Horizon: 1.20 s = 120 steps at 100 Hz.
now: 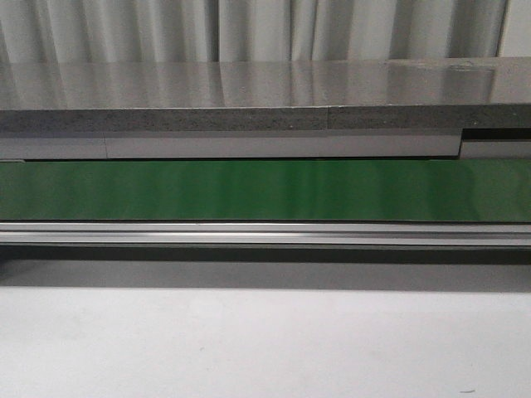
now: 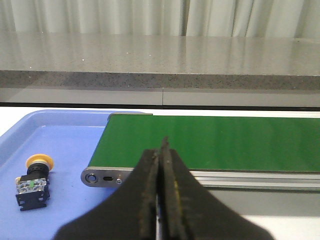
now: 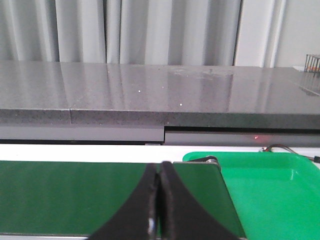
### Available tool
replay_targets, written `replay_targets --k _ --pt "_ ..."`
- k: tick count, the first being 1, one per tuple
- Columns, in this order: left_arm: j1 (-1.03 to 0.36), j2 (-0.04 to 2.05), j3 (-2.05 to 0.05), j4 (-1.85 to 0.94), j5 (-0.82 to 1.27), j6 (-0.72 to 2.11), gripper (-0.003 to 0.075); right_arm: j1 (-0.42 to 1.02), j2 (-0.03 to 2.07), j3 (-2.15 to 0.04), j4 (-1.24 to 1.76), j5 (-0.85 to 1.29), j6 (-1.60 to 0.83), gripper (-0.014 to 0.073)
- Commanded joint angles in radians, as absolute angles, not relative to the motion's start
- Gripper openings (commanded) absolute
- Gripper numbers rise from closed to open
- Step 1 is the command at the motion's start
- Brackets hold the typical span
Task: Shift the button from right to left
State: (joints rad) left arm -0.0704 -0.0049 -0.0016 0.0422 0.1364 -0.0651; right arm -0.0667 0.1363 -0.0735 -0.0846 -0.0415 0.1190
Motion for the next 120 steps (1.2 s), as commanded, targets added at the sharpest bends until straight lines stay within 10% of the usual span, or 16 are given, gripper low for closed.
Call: replay_targets --k 1,120 --pt "-0.069 -0.036 0.043 0.033 0.058 -0.065 -0.0020 -0.068 0.134 -0.076 -0.070 -0.132 0.123 -0.0068" --pt "-0.069 -0.036 0.043 0.033 0.058 -0.065 -0.0020 -0.034 -0.029 0.013 -0.050 -0.062 0.127 -0.0068"
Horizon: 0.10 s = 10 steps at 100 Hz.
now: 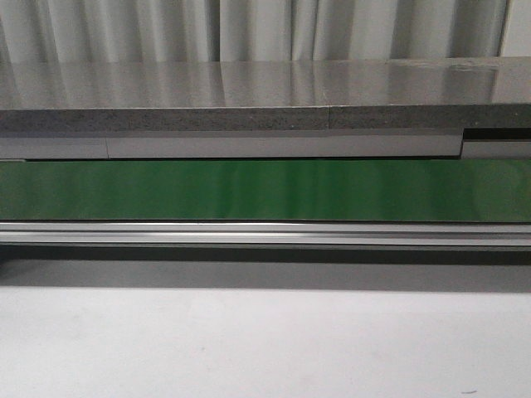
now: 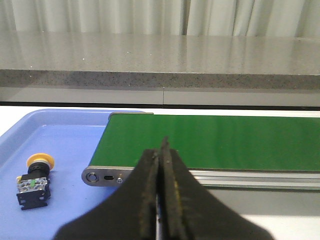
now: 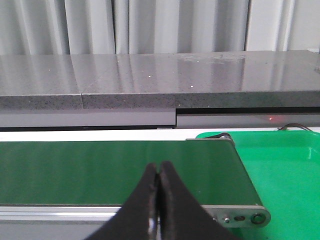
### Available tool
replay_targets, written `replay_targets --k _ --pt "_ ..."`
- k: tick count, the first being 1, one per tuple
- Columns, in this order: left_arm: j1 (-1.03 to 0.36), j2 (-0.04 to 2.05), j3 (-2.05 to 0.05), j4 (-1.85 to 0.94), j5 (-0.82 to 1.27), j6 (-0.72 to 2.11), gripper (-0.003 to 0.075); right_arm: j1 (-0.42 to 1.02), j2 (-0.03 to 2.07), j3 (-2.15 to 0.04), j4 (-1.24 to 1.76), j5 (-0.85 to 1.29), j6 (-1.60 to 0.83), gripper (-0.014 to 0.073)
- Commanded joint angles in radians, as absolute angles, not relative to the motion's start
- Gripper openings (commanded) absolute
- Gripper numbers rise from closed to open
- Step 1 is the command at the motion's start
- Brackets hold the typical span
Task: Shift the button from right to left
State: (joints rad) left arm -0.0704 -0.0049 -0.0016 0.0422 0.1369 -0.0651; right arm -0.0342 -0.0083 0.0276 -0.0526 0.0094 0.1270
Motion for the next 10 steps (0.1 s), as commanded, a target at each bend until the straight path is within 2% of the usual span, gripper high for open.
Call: replay_targets --k 1,10 --pt "-0.069 -0.036 0.043 0.033 0.058 -0.065 -0.0020 -0.034 -0.029 0.013 -0.050 -0.062 0.127 -0.0068" --pt "-0.069 -0.036 0.043 0.033 0.058 -0.065 -0.0020 -0.034 -0.029 0.013 -0.050 -0.062 0.127 -0.0068"
